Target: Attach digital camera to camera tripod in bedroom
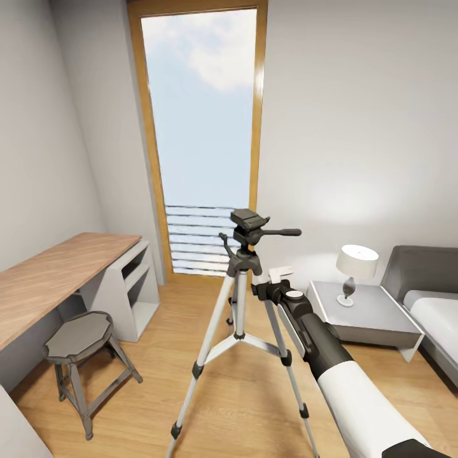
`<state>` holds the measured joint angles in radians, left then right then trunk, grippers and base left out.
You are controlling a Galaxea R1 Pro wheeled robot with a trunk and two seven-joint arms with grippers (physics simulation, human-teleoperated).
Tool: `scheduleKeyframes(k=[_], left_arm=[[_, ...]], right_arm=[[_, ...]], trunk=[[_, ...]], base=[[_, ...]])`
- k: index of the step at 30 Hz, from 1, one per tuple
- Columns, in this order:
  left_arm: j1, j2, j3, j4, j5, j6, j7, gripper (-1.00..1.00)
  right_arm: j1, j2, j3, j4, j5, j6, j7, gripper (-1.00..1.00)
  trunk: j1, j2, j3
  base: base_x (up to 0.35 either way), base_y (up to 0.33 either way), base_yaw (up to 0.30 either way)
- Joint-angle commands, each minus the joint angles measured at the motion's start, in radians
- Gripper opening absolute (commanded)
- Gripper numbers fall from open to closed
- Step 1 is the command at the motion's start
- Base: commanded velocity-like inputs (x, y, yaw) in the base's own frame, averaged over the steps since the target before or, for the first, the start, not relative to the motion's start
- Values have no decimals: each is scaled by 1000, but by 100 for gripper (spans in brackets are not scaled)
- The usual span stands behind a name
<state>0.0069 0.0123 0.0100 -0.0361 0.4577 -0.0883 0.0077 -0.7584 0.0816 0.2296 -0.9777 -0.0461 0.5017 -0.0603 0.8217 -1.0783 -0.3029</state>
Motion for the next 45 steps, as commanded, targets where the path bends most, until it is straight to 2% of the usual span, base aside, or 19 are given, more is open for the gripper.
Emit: scheduleKeyframes(k=[1,29,45], left_arm=[[0,0,1,-2,2,-1,1,100],[1,0,1,-2,2,-4,0,100],[1,0,1,-2,2,-4,0,100]], right_arm=[[-1,0,2,-1,-1,1,-7,100],[-1,-2,3,-1,5,-6,-10,100],[0,-2,5,-1,9,-3,-9,100]], trunk=[[0,-1,-1],[0,-1,-1],[0,-1,-1]], base=[[0,0,0],[-10,0,0],[-306,0,0]])
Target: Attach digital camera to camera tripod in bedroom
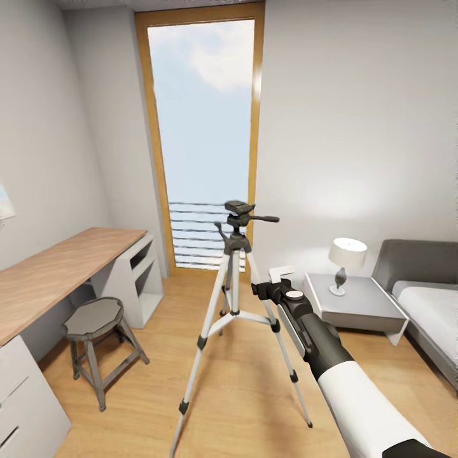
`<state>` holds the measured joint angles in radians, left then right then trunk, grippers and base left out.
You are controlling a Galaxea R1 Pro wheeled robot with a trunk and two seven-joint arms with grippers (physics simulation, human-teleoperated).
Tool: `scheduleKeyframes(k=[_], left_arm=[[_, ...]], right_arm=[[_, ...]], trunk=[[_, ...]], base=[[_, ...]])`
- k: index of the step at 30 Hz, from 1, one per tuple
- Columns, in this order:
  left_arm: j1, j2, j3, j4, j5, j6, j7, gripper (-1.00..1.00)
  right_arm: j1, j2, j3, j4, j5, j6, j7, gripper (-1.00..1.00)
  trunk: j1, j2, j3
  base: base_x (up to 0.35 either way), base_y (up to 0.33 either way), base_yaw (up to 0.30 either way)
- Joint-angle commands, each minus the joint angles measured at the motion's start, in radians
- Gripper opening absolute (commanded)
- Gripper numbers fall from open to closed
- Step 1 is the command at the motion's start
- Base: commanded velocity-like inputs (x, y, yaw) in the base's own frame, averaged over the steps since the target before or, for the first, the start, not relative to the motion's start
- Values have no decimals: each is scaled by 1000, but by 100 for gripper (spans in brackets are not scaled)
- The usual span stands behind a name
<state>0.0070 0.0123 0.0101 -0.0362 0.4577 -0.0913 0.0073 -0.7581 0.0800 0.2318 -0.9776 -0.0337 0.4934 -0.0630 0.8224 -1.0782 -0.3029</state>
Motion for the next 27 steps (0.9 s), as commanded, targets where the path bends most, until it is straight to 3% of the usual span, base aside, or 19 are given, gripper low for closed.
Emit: scheduleKeyframes(k=[1,22,27], left_arm=[[1,0,1,-2,2,-1,1,100],[1,0,1,-2,2,-1,2,100],[1,0,1,-2,2,-1,1,100]], right_arm=[[-1,0,3,-1,-4,5,-6,100],[-1,-2,2,42,-5,13,3,100],[5,-26,2,67,-5,17,5,100]], trunk=[[-1,-1,-1],[-1,-1,-1],[-1,-1,-1]], base=[[-335,0,0],[-336,0,0],[-337,0,0]])
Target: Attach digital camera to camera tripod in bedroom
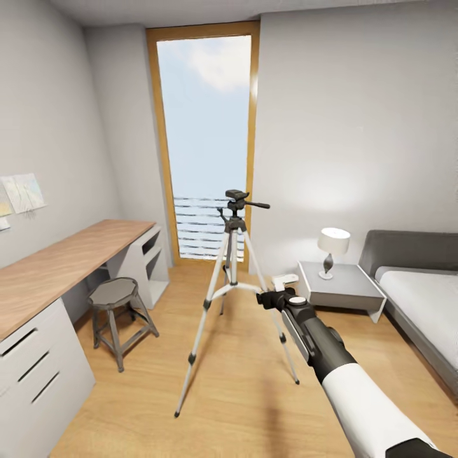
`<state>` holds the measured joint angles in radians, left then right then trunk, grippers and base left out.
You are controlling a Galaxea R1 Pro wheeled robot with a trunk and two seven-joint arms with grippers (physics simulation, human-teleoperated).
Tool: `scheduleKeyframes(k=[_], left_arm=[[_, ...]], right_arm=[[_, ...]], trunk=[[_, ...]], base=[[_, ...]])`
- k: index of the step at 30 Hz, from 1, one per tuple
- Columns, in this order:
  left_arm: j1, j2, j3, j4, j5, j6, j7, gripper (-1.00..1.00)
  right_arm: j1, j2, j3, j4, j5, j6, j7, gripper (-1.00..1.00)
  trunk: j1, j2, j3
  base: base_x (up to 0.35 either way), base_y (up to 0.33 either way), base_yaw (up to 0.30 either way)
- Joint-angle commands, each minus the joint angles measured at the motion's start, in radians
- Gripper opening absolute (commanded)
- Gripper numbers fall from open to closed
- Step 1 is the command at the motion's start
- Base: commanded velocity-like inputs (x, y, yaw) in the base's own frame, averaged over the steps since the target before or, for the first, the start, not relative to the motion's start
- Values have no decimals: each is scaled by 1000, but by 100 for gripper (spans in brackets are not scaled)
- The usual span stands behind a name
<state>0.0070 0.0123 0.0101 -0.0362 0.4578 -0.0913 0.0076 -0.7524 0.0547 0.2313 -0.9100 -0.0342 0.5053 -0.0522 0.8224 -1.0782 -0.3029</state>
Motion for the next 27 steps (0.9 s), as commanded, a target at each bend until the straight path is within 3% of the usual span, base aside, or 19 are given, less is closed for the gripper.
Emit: scheduleKeyframes(k=[1,6,7,16,22,27], left_arm=[[1,0,1,-2,2,-1,1,100],[1,0,1,-2,2,-1,1,100],[1,0,1,-2,2,-1,1,100],[1,0,1,-2,3,-1,1,100],[1,0,2,-2,4,-1,1,100],[1,0,2,-2,4,-1,1,100]], right_arm=[[-1,-8,3,4,-4,5,-5,100],[-3,-36,4,23,-3,5,-4,100],[8,-49,5,35,-4,5,-3,100],[136,-71,5,167,-5,-3,-3,100],[192,-85,5,393,-5,-24,7,100],[203,-89,5,617,-2,-97,33,100]], trunk=[[-1,-1,-1],[-1,-1,-1],[-1,-1,-1],[-1,-1,-1],[-1,-1,-1],[-1,-1,-1]], base=[[-337,0,0],[-337,0,0],[-337,0,0],[-337,0,0],[-337,0,0],[-337,0,0]])
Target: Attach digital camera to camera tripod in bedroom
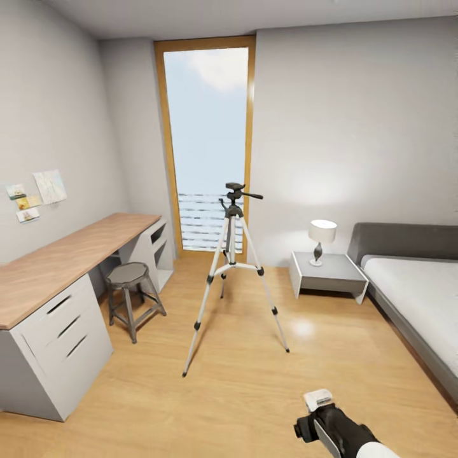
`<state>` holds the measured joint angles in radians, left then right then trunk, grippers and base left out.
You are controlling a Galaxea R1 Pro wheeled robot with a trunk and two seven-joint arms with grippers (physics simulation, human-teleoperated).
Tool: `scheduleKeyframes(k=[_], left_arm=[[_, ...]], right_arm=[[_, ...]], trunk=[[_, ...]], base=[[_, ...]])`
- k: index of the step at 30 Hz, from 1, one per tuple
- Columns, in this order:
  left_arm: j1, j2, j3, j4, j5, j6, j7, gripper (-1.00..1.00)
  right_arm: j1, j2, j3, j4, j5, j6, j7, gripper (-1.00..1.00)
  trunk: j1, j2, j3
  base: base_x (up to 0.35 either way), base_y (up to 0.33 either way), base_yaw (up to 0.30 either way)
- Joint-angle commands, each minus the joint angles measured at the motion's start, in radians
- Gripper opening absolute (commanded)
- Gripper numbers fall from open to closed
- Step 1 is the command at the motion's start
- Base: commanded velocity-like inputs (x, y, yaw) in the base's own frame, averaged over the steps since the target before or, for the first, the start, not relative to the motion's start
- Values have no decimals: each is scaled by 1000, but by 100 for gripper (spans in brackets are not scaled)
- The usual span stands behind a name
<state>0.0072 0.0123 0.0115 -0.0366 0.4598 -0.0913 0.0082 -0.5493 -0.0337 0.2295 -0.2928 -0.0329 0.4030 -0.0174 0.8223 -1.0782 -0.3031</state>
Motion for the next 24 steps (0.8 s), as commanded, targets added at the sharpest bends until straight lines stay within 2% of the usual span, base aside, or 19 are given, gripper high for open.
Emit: scheduleKeyframes(k=[1,3,6,9,17,24], left_arm=[[0,0,1,-2,2,-1,1,100],[0,0,2,-2,3,-1,1,100],[0,0,2,-2,3,-1,1,100],[0,1,2,-2,3,-1,1,100],[0,1,2,-2,3,-1,1,100],[0,1,3,-2,3,-1,1,100]], right_arm=[[1,-1,7,47,-2,-17,6,100],[3,-1,8,177,-2,-99,29,100],[5,-1,8,252,-4,-175,54,100],[42,-7,9,302,-5,-247,88,100],[146,-14,10,322,-4,-283,104,100],[176,-16,10,326,-5,-289,107,100]], trunk=[[-1,-1,-1],[-1,-1,-1],[-1,-1,-1],[-1,-1,-1],[-1,-1,-1],[-1,-1,-1]], base=[[-337,0,0],[-337,0,0],[-337,0,0],[-337,0,0],[-319,0,0],[-137,0,0]])
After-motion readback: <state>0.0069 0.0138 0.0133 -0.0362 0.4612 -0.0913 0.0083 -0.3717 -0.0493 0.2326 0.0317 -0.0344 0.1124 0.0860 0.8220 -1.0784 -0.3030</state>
